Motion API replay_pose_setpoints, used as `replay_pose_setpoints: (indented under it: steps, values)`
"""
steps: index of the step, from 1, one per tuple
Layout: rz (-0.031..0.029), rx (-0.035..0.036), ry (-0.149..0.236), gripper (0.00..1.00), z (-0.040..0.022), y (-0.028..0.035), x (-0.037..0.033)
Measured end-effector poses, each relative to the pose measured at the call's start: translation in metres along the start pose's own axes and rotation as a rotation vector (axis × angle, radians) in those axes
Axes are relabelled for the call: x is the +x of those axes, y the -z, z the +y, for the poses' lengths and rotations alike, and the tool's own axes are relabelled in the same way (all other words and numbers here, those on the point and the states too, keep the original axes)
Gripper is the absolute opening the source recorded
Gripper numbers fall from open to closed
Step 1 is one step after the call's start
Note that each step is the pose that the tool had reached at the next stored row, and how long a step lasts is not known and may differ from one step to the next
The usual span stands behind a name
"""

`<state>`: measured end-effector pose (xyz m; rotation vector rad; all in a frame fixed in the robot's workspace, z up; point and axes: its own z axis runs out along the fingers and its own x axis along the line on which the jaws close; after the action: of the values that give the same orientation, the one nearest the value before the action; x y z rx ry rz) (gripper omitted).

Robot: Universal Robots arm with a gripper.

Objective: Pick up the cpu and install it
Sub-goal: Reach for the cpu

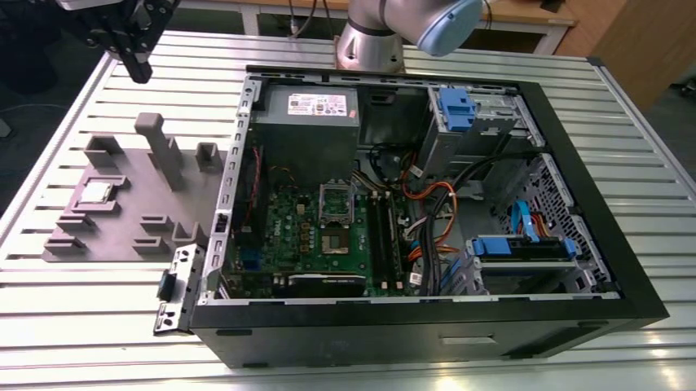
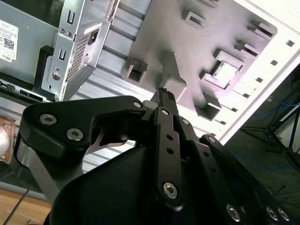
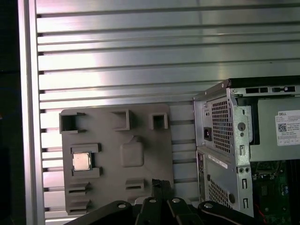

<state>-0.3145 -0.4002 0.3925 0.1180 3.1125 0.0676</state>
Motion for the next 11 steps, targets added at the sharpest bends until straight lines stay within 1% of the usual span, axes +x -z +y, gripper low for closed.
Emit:
replay_pose_setpoints:
  steps: [6, 11]
  values:
    - [0.0, 0.0, 0.0, 0.11, -0.0005, 0.0002, 0.0074]
    - [0.0, 0.0, 0.0, 0.11, -0.0013, 0.0004, 0.0166]
